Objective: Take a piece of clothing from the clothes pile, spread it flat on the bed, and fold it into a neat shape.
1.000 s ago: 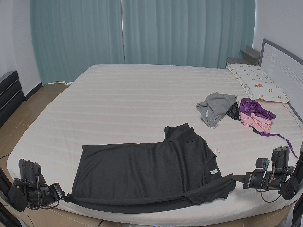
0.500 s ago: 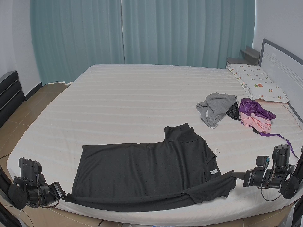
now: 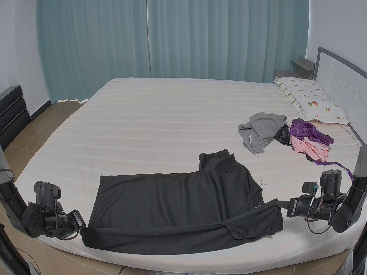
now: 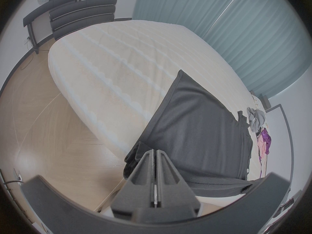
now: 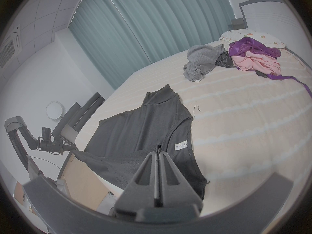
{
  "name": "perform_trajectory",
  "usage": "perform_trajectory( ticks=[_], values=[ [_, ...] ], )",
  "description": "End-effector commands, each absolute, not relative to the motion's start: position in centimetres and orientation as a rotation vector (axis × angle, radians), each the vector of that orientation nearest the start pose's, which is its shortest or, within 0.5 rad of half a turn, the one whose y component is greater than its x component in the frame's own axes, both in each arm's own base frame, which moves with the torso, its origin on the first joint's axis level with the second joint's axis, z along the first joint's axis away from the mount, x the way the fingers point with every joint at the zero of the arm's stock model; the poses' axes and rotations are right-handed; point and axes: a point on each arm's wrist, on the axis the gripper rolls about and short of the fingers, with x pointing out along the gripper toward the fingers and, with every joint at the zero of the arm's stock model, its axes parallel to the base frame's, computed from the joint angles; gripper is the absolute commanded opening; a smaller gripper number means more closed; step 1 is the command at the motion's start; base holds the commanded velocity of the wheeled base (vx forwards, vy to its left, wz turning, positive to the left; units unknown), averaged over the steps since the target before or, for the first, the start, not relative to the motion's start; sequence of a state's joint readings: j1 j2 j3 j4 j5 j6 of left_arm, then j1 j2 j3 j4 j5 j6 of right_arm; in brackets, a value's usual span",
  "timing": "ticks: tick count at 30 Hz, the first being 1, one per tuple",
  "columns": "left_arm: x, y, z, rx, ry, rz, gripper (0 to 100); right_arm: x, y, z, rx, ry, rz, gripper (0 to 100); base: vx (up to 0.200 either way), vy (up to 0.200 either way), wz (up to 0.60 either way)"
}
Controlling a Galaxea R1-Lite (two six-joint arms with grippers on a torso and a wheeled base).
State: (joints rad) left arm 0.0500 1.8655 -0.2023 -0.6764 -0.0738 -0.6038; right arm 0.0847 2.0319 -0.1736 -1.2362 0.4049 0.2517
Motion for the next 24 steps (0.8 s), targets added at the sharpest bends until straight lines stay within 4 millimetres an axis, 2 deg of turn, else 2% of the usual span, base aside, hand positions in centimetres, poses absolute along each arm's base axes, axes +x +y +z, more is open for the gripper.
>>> perform_trajectory(
  ticks=[1,5,11,18,24],
  values=[
    [22.2,1.0,0.3,-0.611,1.011,0.3,0,25.2,3.3,0.5,0.339,0.711,0.398,0,0.0,0.0,0.0],
    [23.5,1.0,-0.7,-0.616,1.026,0.312,0,26.2,3.5,0.0,0.339,0.71,0.401,0,0.0,0.0,0.0],
    [25.1,1.3,-1.0,-0.628,0.999,0.321,0,27.6,3.5,-1.3,0.333,0.721,0.372,0,0.0,0.0,0.0],
    [25.8,1.2,-1.8,-0.624,1.012,0.323,0,29.1,3.8,-2.5,0.331,0.72,0.373,0,0.0,0.0,0.0],
    [26.6,1.3,-2.7,-0.612,1.019,0.352,0,29.6,3.8,-2.9,0.333,0.722,0.373,0,0.0,0.0,0.0]
  ],
)
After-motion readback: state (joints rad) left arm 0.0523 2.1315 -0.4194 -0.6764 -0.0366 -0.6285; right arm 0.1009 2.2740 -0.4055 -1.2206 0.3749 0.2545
